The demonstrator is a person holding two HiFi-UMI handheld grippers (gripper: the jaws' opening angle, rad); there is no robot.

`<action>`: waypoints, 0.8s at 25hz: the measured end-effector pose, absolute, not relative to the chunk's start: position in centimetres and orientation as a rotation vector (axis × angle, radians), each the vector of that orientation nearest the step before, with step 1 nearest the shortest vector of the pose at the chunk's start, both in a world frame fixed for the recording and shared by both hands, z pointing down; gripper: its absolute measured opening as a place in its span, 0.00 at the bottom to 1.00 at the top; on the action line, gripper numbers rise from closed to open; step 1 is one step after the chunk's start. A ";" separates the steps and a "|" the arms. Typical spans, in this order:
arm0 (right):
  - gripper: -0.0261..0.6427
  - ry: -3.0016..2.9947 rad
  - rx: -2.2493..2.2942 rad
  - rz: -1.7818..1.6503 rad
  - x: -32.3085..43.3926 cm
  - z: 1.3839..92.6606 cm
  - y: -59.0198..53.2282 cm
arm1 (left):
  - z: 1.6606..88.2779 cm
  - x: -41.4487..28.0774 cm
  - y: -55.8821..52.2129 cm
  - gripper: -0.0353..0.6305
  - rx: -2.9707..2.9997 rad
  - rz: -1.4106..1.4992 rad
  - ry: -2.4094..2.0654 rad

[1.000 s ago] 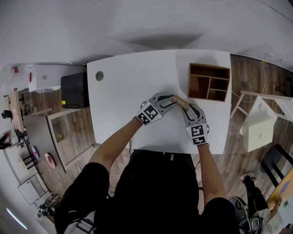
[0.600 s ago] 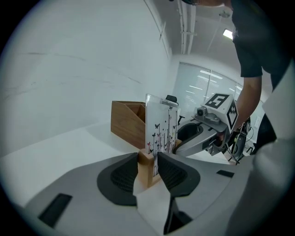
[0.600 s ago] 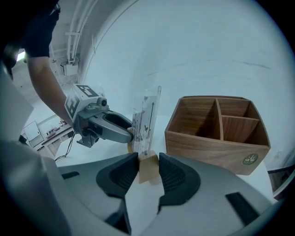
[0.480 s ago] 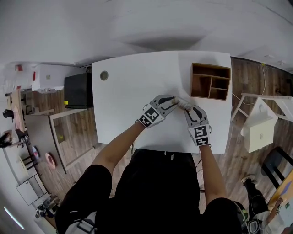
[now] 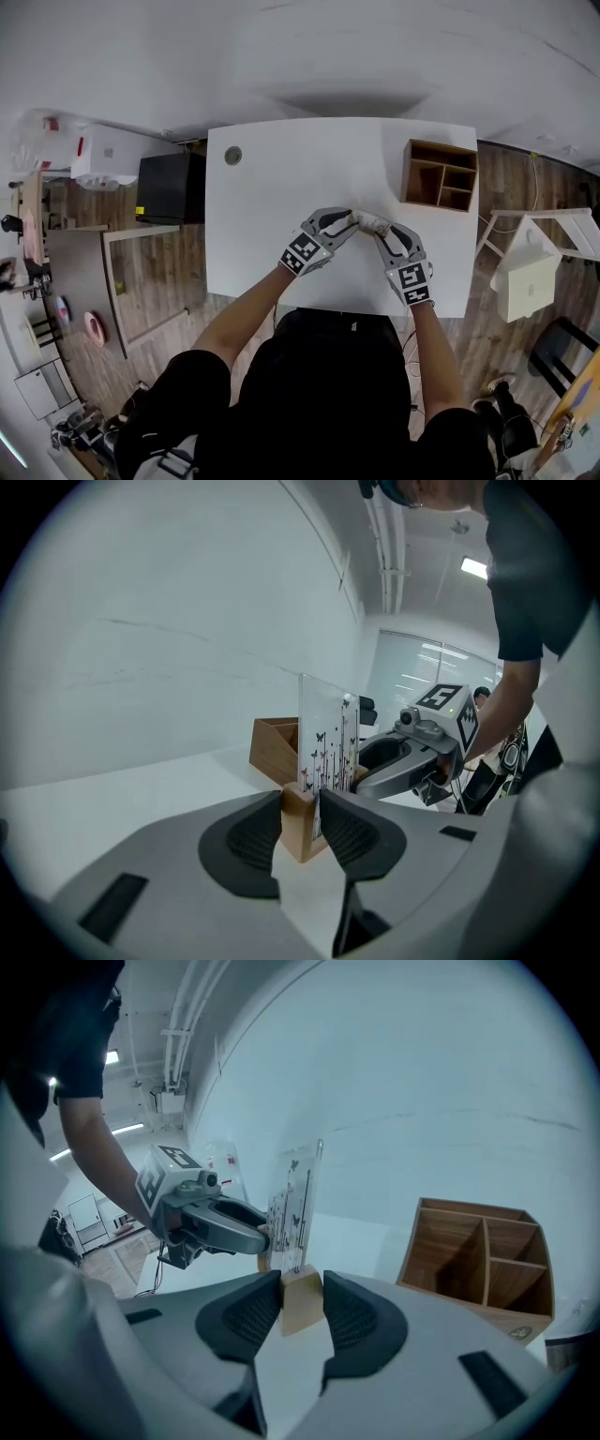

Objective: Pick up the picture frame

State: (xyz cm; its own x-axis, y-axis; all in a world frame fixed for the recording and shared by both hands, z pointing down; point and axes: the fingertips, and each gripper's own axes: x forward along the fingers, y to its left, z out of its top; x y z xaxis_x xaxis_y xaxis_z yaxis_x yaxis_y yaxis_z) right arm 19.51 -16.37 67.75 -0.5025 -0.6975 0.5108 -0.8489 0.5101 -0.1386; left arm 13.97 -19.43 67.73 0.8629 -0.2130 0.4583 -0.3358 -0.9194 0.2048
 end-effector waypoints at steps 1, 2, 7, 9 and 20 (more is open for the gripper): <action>0.26 -2.370 1.267 0.525 18.7 67.4 -16.2 | 67.4 13.2 -19.2 0.25 2.761 0.634 -0.423; 0.26 -2.376 1.256 0.519 17.9 67.1 -15.9 | 67.0 12.3 -18.9 0.25 2.766 0.637 -0.432; 0.26 -2.418 1.217 0.492 14.2 65.2 -15.1 | 64.8 8.5 -17.9 0.25 2.791 0.628 -0.502; 0.26 -2.435 1.206 0.486 12.5 64.1 -14.7 | 63.8 6.8 -17.4 0.25 2.784 0.615 -0.542; 0.26 -2.525 1.036 0.413 3.2 59.1 -12.3 | 58.5 -3.0 -14.2 0.25 2.742 0.528 -0.784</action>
